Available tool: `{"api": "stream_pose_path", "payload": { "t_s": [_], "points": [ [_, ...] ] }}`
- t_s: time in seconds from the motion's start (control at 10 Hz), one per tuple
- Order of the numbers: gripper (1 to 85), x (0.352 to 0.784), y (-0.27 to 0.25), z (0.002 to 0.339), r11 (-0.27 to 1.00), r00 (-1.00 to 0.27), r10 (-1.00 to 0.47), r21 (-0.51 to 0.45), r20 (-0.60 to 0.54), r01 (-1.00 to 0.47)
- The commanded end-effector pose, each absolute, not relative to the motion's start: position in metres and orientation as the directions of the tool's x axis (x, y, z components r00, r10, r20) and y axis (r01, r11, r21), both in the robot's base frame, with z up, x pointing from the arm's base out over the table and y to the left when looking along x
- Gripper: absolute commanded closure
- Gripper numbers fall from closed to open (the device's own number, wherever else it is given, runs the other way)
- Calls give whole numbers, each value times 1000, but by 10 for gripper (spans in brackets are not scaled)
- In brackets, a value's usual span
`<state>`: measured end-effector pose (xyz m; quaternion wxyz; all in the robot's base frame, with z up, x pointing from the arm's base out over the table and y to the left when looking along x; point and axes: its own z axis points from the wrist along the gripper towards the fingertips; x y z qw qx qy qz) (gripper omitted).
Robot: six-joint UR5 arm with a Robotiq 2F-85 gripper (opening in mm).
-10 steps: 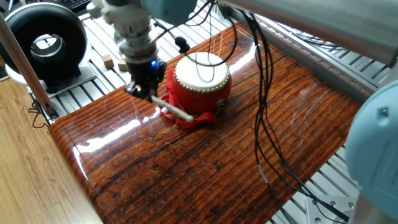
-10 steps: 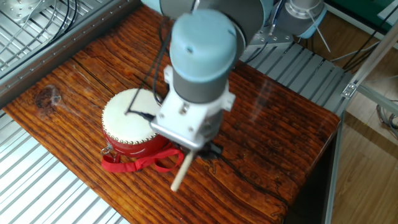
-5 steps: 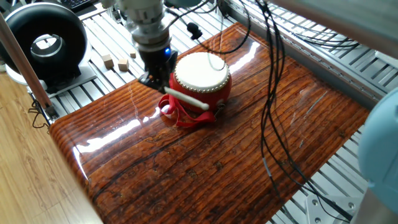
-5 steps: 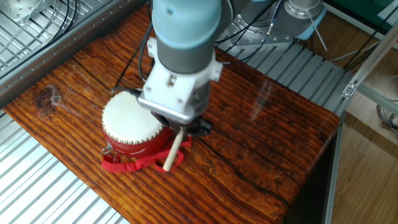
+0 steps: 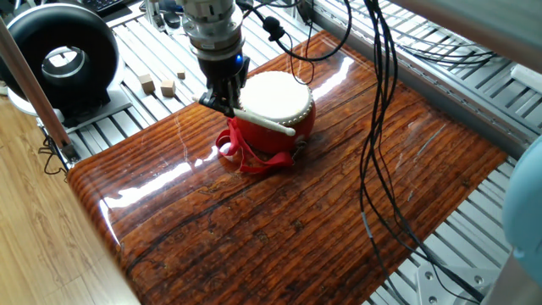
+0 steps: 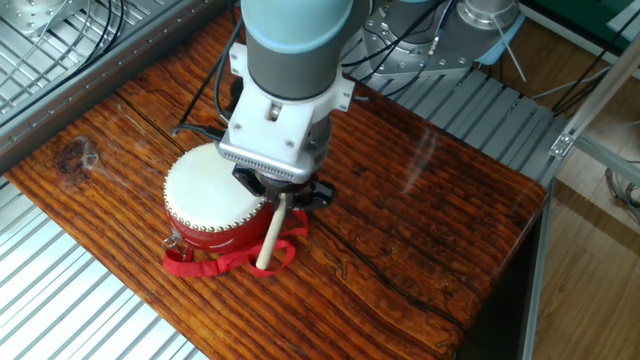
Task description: Play the drum
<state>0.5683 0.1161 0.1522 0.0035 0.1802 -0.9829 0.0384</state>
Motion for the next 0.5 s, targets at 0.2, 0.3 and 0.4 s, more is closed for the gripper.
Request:
{"api": "stream_pose_path", "payload": {
  "t_s": [0.2,0.3,0.4],
  "points": [
    [847,558,128,154,951,-950,-309,-13,37,-310],
    [847,561,131,154,947,-947,-321,-6,25,-321],
    [847,562,135,154,943,-943,-333,8,13,-333]
  ]
}}
